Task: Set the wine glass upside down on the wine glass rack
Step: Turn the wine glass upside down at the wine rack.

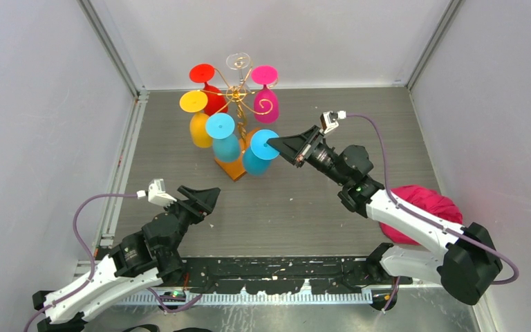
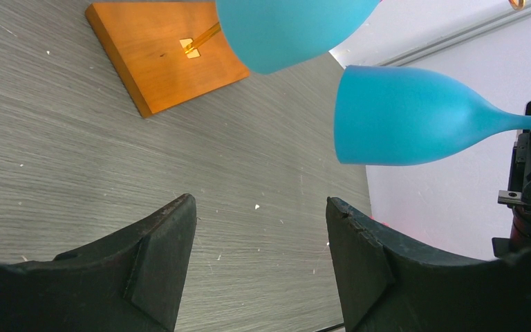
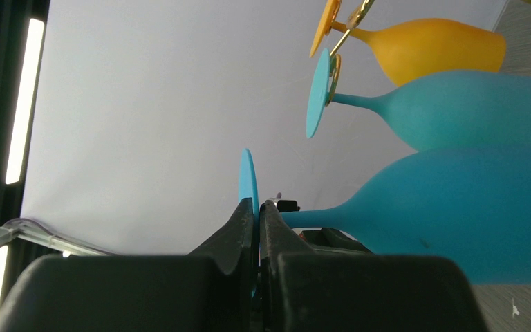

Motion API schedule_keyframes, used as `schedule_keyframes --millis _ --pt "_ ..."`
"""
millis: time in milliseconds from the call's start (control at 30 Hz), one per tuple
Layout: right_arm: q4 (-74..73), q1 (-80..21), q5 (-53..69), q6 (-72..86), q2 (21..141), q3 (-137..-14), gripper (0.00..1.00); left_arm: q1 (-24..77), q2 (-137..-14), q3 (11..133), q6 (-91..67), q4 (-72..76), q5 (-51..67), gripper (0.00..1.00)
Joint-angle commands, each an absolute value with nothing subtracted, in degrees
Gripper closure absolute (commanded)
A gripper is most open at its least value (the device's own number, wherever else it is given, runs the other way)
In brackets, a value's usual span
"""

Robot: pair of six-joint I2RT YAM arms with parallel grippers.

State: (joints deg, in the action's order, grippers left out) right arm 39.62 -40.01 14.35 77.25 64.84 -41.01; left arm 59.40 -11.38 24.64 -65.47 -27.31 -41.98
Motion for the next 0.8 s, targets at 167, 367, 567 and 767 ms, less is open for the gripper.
schedule_keyframes --millis 167,367,567,767 --pt "29.7 -40.23 10.11 68.65 60.95 -46.67 0.99 59.26 -12.24 26.45 -62.35 -25.09 -42.88 0.3" --pt "21.08 -40.16 7.81 61.68 58.58 -49.97 0.99 59.26 -15.55 28.22 -59.68 -24.13 -42.02 0.3" --pt "15.54 -39.59 5.54 58.58 57.13 -51.36 0.99 59.3 -16.27 27.91 -59.17 -22.68 -41.58 0.3" --pt "12.83 -38.6 5.05 57.74 57.46 -52.99 0.99 59.32 -16.99 28.48 -58.85 -22.48 -41.4 0.3"
